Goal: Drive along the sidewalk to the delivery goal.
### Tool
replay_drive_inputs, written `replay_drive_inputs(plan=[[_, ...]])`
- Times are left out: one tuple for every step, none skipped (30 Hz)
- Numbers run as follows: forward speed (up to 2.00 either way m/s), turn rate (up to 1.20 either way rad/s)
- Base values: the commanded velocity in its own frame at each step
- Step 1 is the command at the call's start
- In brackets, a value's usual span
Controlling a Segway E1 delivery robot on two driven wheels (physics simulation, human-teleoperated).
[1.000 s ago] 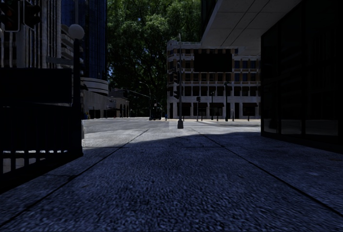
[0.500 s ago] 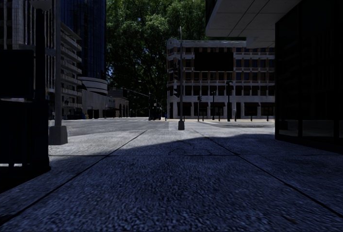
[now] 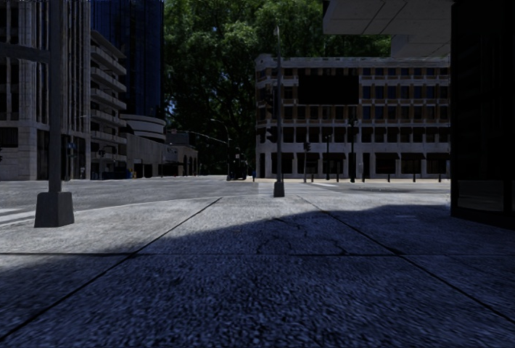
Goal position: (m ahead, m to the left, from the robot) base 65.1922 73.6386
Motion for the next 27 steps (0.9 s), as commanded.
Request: replay_drive_inputs(plan=[[2.00, 0.54], [2.00, 0.54], [2.00, 0.54], [2.00, 0.54], [2.00, 0.54], [2.00, 0.54], [2.00, 0.54], [2.00, 0.56], [2.00, 0.56], [2.00, 0.63], [2.00, 0.65], [2.00, 0.65], [2.00, 0.65], [2.00, 0.65], [2.00, 0.65], [2.00, 0.65], [2.00, 0.66], [2.00, 0.66], [2.00, 0.66], [2.00, 0.66], [2.00, 0.67], [2.00, 0.68], [2.00, 0.68], [2.00, 0.68], [2.00, 0.68], [2.00, 0.68], [2.00, 0.68]])
